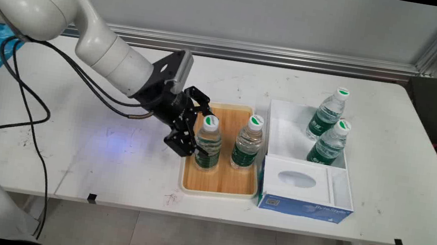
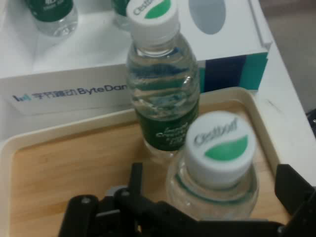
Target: Pick up the green bottle from the white box
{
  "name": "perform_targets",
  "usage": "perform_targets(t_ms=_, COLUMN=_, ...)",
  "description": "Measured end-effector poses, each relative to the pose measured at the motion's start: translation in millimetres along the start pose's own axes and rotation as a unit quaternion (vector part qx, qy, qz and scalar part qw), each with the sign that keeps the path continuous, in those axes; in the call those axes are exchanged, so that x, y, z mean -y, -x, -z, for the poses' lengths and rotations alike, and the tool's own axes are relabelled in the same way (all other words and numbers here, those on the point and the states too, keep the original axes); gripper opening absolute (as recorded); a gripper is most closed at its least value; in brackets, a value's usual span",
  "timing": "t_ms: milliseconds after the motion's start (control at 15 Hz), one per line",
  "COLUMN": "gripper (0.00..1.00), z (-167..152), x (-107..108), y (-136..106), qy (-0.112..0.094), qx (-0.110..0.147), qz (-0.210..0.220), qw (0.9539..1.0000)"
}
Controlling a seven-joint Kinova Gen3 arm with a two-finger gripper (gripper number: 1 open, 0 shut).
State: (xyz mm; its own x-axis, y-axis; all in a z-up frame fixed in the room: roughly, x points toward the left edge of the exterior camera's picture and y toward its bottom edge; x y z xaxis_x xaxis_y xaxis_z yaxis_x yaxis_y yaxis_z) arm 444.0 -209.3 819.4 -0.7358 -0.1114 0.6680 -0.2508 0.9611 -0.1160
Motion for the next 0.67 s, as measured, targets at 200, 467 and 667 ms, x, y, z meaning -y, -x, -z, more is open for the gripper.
perform_targets(t_ms=200, gripper=1.0, z=10, x=2, y=-4, qy=-0.001, qx=0.009, qz=0.006, qw=0.9999)
perform_targets(t_ms=467, gripper=1.0, z=34, x=10, y=-3, qy=-0.005, qx=0.046, qz=0.015, qw=0.9988)
perform_targets(t_ms=667, gripper=1.0, z=54, x=20, y=1, qy=-0.015, qx=0.085, qz=0.021, qw=0.9961)
